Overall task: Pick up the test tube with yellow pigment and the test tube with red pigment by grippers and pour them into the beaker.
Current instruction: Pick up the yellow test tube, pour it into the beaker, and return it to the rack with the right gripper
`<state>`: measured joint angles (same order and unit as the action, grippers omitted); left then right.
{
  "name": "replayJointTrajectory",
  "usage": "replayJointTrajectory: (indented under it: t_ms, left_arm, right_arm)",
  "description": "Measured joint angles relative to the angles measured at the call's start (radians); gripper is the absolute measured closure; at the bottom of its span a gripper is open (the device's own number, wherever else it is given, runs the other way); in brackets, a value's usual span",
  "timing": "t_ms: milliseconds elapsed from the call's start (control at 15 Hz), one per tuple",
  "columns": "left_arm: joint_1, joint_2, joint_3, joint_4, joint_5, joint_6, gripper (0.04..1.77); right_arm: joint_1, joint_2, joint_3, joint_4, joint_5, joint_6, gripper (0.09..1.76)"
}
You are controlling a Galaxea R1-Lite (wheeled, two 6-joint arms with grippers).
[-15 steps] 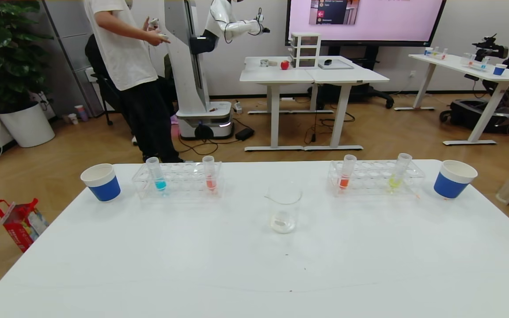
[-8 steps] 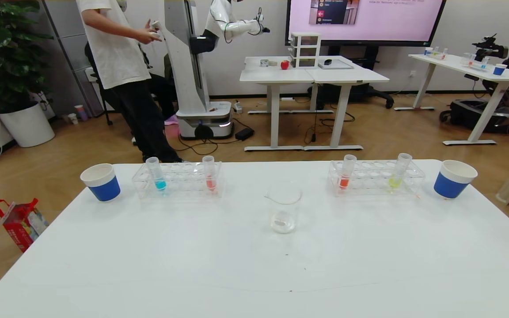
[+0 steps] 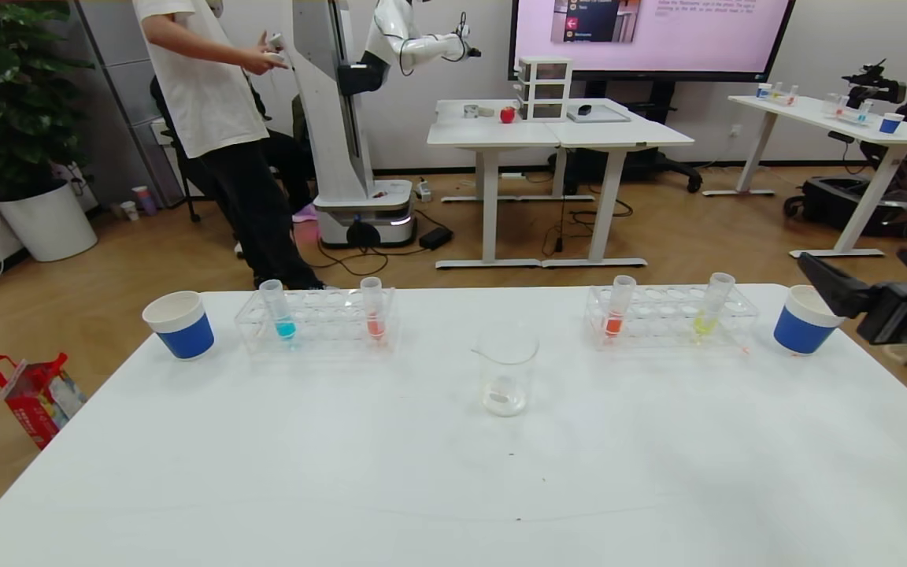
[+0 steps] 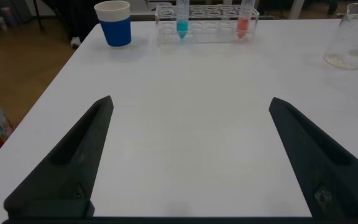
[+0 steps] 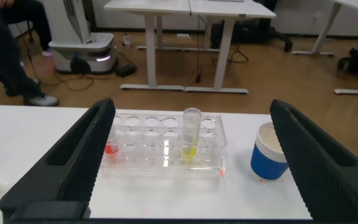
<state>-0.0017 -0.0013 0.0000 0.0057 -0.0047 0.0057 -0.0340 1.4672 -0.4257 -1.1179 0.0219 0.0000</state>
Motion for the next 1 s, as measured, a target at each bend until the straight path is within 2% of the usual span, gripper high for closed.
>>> replayJointTrajectory:
  t_ms: [467, 667, 1000]
  left_arm:
    - [0.0, 0.0, 0.0, 0.0, 0.0, 0.0, 0.06]
    - [0.0, 0.0, 0.0, 0.0, 0.0, 0.0, 0.06]
    - [0.0, 0.0, 0.0, 0.0, 0.0, 0.0, 0.06]
  right_arm:
    - [-0.044, 0.527, -0.131, -0.406, 0.038, 0.0, 0.11]
    - [-0.037, 0.673, -0.21, -0.441, 0.048, 0.027, 0.11]
    - [-0.036, 0.793, -0.309, -0.438, 0.065, 0.034, 0.11]
